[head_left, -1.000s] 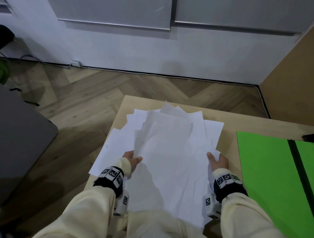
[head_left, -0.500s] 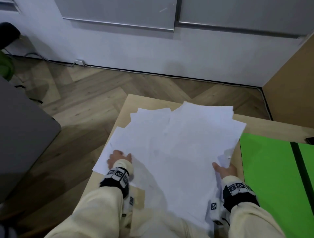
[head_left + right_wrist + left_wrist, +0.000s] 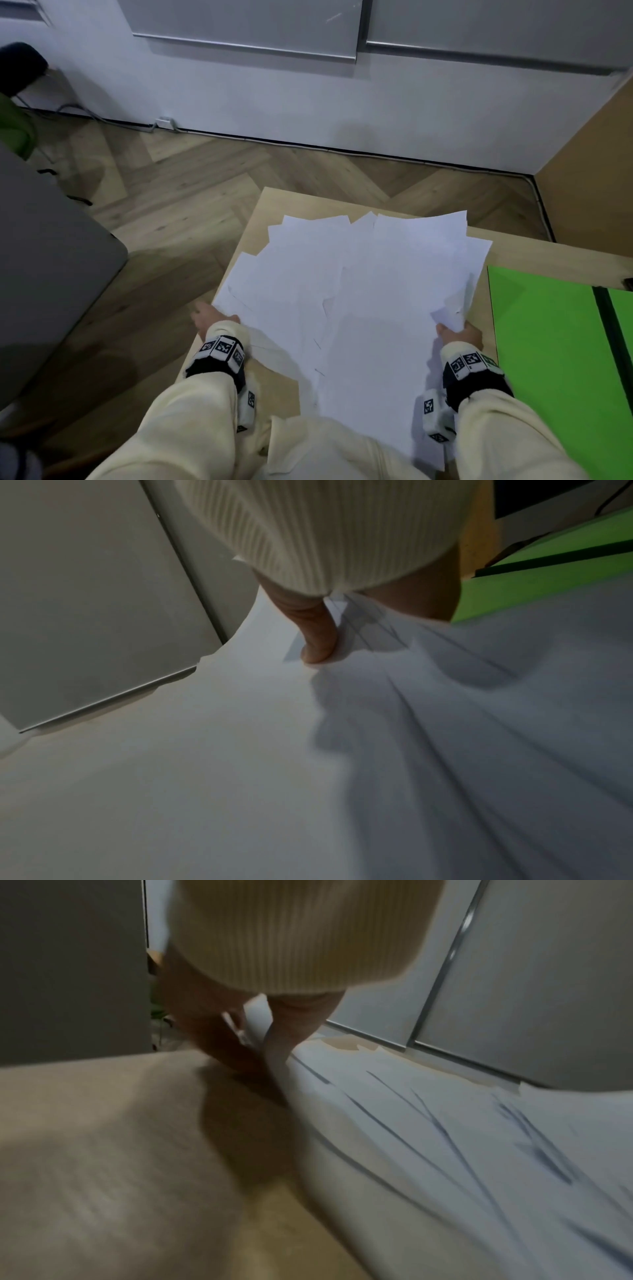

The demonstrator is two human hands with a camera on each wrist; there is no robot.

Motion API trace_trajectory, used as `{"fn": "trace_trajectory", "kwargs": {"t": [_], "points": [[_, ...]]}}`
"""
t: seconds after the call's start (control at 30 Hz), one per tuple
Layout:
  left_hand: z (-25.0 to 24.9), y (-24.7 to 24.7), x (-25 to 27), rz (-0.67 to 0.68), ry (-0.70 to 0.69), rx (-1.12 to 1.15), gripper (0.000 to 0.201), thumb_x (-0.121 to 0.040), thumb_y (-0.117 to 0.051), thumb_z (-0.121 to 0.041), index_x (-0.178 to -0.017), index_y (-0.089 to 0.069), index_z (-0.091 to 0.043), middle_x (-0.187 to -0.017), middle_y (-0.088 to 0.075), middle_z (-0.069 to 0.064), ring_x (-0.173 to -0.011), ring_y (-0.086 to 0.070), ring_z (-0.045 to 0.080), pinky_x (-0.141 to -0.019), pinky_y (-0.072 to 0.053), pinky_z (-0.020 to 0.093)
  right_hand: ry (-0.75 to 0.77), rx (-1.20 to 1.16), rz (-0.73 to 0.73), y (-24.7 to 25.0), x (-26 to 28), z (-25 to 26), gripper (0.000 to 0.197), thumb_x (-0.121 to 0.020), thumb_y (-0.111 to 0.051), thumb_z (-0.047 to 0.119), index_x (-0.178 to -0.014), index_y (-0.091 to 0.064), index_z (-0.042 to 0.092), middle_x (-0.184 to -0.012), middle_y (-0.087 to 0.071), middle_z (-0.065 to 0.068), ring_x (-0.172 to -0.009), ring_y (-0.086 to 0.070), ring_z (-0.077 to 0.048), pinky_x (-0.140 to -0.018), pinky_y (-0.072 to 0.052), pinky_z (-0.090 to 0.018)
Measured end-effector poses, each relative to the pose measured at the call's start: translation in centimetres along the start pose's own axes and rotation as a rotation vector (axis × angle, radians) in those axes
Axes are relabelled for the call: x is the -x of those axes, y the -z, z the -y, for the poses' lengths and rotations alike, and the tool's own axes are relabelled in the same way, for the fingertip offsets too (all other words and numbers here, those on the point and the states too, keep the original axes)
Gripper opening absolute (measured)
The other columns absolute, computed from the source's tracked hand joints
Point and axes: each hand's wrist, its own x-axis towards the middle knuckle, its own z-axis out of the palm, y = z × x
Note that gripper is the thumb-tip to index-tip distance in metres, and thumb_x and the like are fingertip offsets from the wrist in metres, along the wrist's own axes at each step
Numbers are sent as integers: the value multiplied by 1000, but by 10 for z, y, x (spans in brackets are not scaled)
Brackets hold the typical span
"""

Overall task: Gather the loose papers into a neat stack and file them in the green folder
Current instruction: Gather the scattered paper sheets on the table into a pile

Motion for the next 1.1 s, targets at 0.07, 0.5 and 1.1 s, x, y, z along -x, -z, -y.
{"fn": "trace_trajectory", "kwargs": {"t": [0.07, 0.5, 1.1], "points": [[-4, -3, 1, 6, -10, 202, 63, -73, -75, -6, -128, -45, -4, -133, -53, 23, -120, -54, 39, -102, -45, 46, 1, 3, -35, -3, -1, 2, 32, -81, -66, 6, -107, -63, -12, -109, -66, -30, -101, -63, -42, -80, -46, -36], [-19, -56, 58, 216, -25, 272, 73, -68, -79, -20, -131, -45, -7, -132, -56, 17, -120, -54, 38, -104, -44, 47, -126, 77, -107, -32, 7, 15, 36, -73, -69, 14, -96, -59, -13, -112, -55, -29, -92, -63, -40, -65, -47, -34], [-12, -7, 16, 446, -137, -234, 82, -72, -77, -32, -135, -37, 2, -134, -51, 20, -121, -52, 36, -98, -45, 37, -236, -98, 104, -20, -15, -11, 58, -72, -78, 22, -118, -54, -3, -121, -58, -16, -102, -57, -30, -88, -44, -33]]}}
